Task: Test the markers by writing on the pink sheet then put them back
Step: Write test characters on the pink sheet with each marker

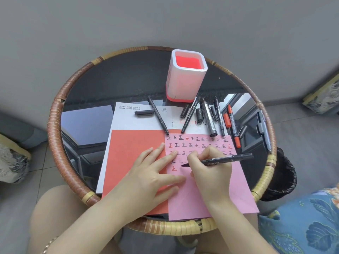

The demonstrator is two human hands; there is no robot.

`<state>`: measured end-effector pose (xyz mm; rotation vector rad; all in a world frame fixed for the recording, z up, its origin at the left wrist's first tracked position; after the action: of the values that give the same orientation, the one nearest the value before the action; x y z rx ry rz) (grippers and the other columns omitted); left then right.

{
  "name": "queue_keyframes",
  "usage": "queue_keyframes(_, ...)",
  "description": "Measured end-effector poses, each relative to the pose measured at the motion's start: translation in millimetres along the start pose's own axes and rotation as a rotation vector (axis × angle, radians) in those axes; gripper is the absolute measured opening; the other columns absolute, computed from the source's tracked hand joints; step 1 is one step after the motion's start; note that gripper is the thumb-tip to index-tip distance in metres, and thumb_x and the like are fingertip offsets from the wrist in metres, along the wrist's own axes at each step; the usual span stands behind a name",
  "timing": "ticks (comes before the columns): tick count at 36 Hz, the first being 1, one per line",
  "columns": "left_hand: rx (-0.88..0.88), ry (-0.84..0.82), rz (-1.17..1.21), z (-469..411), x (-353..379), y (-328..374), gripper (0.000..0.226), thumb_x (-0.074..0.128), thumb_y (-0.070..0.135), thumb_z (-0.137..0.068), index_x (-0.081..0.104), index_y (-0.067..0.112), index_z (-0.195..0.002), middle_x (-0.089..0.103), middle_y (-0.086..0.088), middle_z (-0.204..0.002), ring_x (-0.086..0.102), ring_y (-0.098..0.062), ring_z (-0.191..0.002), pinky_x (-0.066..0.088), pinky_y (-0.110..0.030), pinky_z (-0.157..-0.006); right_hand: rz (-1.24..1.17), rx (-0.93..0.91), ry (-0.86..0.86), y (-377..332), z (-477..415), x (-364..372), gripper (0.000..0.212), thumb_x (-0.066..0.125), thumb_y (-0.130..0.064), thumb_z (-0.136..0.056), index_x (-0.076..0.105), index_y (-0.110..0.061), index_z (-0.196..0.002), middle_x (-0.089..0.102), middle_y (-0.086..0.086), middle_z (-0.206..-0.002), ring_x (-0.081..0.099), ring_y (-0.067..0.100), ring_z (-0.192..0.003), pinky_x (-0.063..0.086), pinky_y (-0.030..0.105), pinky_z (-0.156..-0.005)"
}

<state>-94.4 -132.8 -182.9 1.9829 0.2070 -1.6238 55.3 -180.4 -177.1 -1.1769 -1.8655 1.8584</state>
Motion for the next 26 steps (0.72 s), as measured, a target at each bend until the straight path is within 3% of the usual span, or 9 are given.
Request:
queue_keyframes(2, 0.001, 0.000, 0.002, -0.1, 0.1, -0.2, 0.031, 0.041, 0.045, -0.086, 0.067, 0.041, -0.102, 0.055, -0.008, -0.132, 0.041, -0.038, -0.128, 0.018, -0.037, -0.106, 0.001, -0.014, -0.013, 0.5, -0.1, 0.4, 0.028, 0.059, -0.017, -0.066, 0.039, -0.020, -0.046, 0.043, -0.006, -0.041, 0.050, 0.019, -0.044, 0.040, 0.027, -0.048)
queue_keyframes(5, -0.001, -0.004, 0.000, 0.0, 0.3, -0.2, 0.031, 0.040, 0.045, -0.086, 0.066, 0.041, -0.103, 0.055, -0.008, -0.132, 0.041, -0.038, -0.129, 0.019, -0.038, -0.106, 0.005, -0.065, -0.010, 1.3, 0.2, 0.3, 0.045, 0.063, -0.004, -0.071, 0.033, -0.023, -0.043, 0.044, -0.010, -0.038, 0.047, 0.002, -0.039, 0.032, 0.012, -0.045)
queue_keyframes(26, -0.007, -0.003, -0.013, -0.4, -0.7, 0.8, 0.031, 0.040, 0.045, -0.086, 0.067, 0.042, -0.103, 0.055, -0.008, -0.132, 0.041, -0.037, -0.129, 0.017, -0.036, -0.106, 0.014, -0.102, 0.003, -2.0, 0.5, 0.1, 0.048, 0.061, 0.004, -0.072, 0.030, -0.021, -0.045, 0.045, -0.014, -0.038, 0.048, -0.003, -0.041, 0.031, 0.009, -0.045)
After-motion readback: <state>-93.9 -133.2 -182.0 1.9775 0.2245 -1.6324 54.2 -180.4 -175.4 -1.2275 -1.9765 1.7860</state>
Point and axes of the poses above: each hand's wrist, its own z-axis away from the middle knuckle, its own x-axis out of the palm, y = z × x, the point moved 1 cm from there along -z, towards the middle knuckle
